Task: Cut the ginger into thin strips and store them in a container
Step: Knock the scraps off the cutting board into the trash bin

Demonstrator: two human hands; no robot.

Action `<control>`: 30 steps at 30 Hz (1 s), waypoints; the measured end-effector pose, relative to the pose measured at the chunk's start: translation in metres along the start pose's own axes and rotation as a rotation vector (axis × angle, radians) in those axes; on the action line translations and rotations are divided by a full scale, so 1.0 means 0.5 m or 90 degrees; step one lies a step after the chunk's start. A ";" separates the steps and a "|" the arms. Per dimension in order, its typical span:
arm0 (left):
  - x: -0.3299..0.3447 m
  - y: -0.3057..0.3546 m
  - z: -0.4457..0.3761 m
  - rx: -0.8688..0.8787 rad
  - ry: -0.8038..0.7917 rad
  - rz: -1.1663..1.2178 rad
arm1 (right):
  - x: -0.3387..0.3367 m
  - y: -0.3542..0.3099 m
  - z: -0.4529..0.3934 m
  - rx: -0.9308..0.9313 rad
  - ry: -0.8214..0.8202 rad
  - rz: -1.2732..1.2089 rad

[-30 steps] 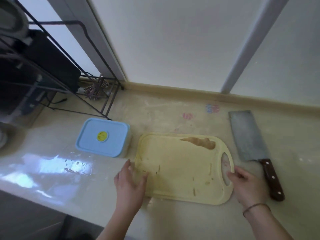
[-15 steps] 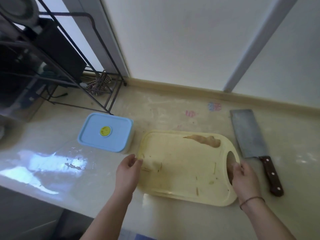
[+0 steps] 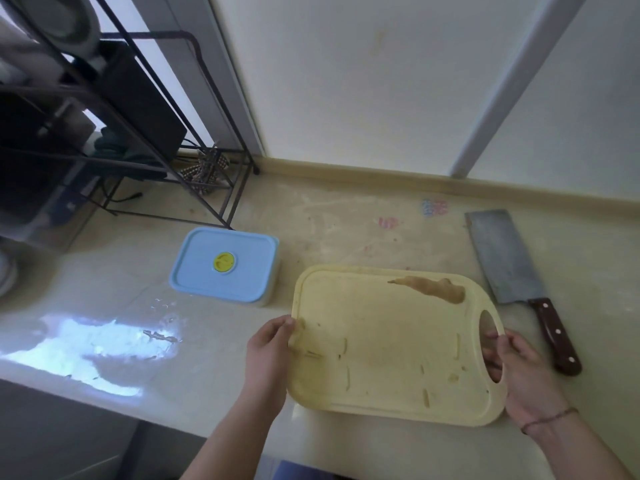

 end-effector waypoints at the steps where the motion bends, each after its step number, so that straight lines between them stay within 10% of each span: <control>1: 0.000 0.000 -0.002 -0.029 -0.040 0.043 | -0.001 0.003 0.003 -0.004 0.001 -0.001; 5: 0.002 0.003 -0.021 -0.137 -0.177 0.160 | -0.004 0.013 0.013 -0.009 0.012 -0.019; 9: -0.013 0.003 -0.034 -0.048 -0.084 0.181 | -0.015 0.028 0.028 -0.001 0.026 -0.044; 13: -0.002 0.010 0.000 0.251 0.098 -0.047 | -0.022 0.029 0.035 -0.005 0.041 -0.057; 19: 0.084 -0.032 0.016 0.787 0.084 -0.425 | -0.021 0.026 0.039 -0.012 0.026 -0.067; 30: 0.248 -0.034 0.155 0.807 0.014 -0.769 | -0.033 0.003 0.052 -0.048 -0.040 -0.084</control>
Point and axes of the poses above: each hand's wrist, its own z-axis away from the middle knuckle, its own x-axis out of the palm, y = z × x, the point moved 3 cm from there along -z, towards the middle knuckle, and after that the axes turned 15 degrees about -x, right-handed, at the moved point
